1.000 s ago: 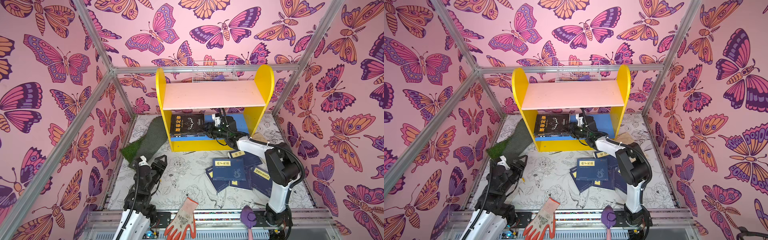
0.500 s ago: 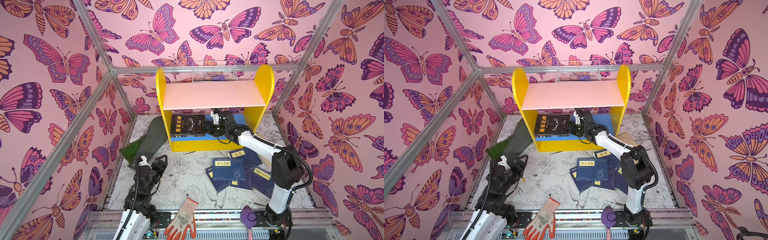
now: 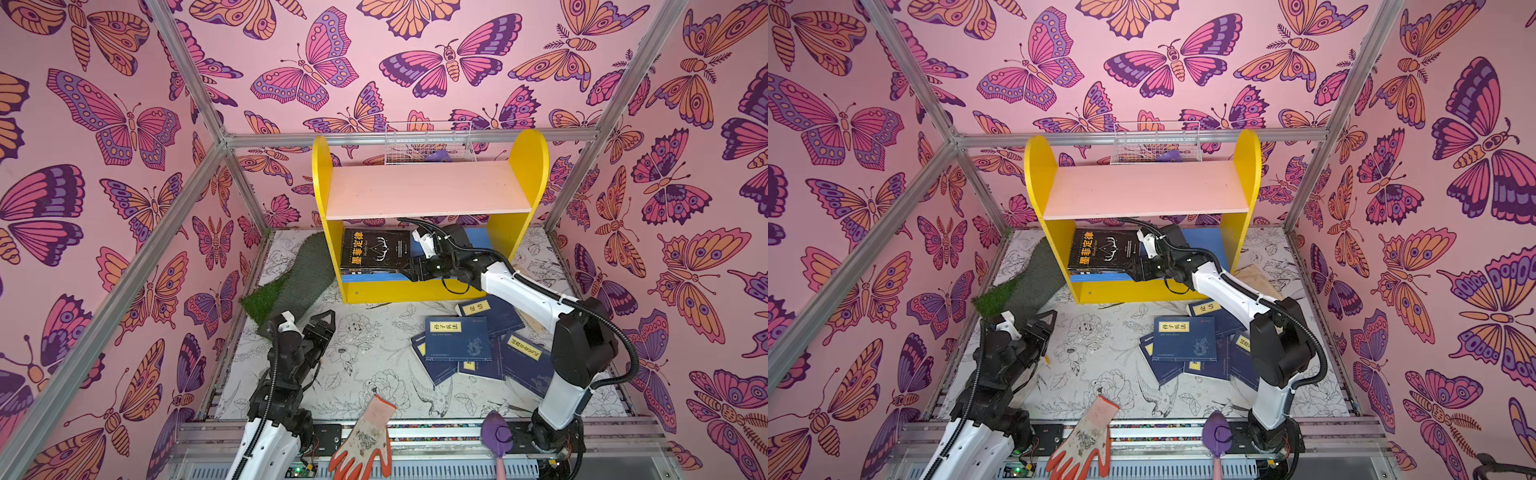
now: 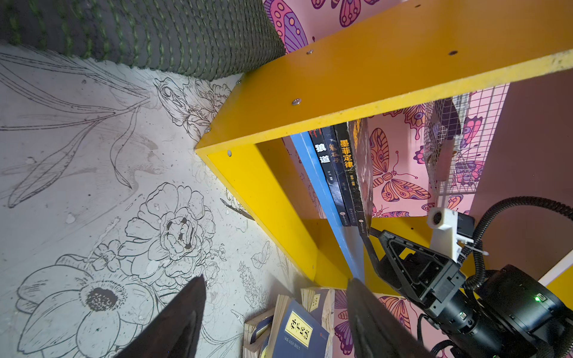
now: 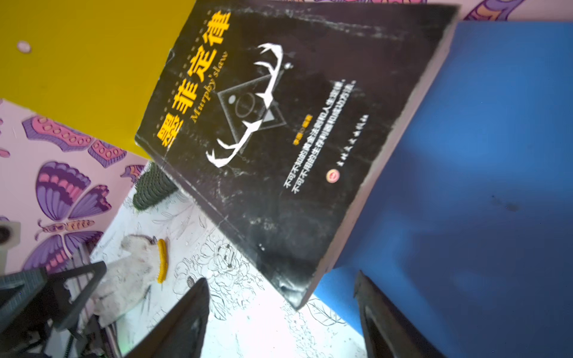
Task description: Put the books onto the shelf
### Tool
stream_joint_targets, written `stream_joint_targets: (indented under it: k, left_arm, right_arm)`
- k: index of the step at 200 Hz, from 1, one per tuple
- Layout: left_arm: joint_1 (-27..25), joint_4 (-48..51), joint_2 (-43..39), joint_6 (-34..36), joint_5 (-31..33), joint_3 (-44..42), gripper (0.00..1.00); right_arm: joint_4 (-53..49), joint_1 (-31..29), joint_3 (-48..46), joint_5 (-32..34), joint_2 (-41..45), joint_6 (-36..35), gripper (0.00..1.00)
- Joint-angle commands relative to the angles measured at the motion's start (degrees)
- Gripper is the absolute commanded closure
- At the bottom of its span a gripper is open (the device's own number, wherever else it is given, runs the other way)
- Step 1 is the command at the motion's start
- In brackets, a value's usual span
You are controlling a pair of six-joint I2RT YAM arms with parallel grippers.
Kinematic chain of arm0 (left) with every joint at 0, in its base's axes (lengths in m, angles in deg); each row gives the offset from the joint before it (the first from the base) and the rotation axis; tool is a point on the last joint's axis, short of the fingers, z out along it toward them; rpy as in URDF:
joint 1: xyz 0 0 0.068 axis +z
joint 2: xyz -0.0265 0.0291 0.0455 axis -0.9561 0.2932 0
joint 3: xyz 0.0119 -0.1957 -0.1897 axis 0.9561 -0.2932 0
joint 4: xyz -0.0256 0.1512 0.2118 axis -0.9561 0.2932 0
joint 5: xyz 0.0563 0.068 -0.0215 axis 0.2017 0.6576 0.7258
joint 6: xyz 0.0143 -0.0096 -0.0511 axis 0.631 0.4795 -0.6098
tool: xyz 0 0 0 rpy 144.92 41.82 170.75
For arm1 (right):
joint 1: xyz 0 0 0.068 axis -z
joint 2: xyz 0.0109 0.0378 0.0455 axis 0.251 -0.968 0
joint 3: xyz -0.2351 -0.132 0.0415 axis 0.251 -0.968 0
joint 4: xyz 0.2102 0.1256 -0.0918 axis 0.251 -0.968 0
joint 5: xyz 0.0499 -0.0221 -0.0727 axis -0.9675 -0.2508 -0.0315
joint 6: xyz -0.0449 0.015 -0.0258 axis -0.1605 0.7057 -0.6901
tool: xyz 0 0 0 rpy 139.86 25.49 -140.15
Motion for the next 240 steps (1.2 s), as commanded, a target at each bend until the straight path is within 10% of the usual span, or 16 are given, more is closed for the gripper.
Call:
stream_joint_targets:
  k: [1, 59, 240]
  left_arm:
    - [-0.13, -1.52, 0.44, -0.19, -0.92, -1.14, 0.27]
    - [-0.13, -1.81, 1.83, 0.24, -1.09, -0.34, 0.28]
    - [-0.12, -3.22, 3.37, 0.16, -1.8, -1.23, 0.31]
  right_arm:
    - [-5.42, -1.65, 2.83, 2.33, -0.34, -8.93, 0.26]
    - [-10.69, -2.76, 7.83, 9.45, -5.6, -15.27, 0.27]
    - [-11.77, -2.84, 17.37, 2.01, -13.51, -17.4, 0.46]
